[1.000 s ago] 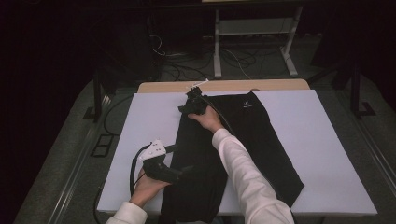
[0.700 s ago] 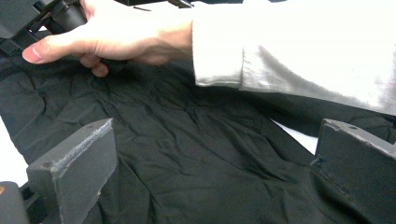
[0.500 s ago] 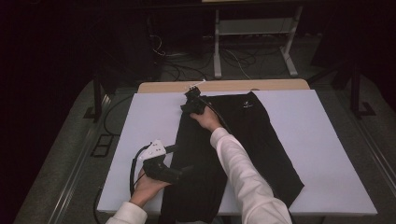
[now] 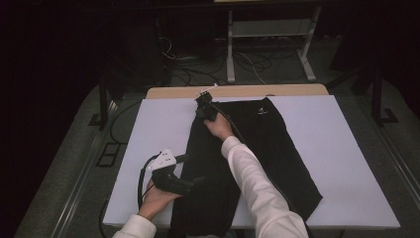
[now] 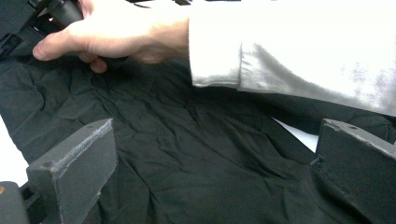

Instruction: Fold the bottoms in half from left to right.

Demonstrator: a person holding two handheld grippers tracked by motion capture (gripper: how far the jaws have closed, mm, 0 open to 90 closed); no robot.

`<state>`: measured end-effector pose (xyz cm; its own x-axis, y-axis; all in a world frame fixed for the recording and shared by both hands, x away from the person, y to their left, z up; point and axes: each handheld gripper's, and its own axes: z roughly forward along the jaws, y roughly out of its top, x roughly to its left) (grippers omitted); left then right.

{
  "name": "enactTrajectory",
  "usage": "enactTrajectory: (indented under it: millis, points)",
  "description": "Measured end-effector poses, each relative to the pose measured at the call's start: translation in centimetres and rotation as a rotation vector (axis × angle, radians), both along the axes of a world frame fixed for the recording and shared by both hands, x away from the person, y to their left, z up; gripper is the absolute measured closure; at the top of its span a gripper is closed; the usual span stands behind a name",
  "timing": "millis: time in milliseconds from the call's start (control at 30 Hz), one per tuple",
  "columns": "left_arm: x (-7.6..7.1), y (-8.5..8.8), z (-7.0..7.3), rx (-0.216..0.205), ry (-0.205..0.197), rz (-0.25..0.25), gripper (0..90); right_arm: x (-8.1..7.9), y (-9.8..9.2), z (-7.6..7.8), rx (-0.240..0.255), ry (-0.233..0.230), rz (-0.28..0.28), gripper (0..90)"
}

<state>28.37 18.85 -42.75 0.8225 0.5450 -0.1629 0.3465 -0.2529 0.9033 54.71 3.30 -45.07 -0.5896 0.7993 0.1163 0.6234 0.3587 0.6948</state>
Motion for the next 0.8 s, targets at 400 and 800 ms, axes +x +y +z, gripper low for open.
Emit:
enactTrajectory:
  millis: [400,800]
  points:
    - [-1.1,-0.3,0.6,0.018,0.016,-0.009,0.0,-0.7,-0.8,1.0,0.04,0.016,0.004,86.5]
    - [-1.1,-0.4,0.7,0.077,0.093,0.023,0.1,-2.4,-1.1,1.8,0.055,-0.036,-0.002,86.6]
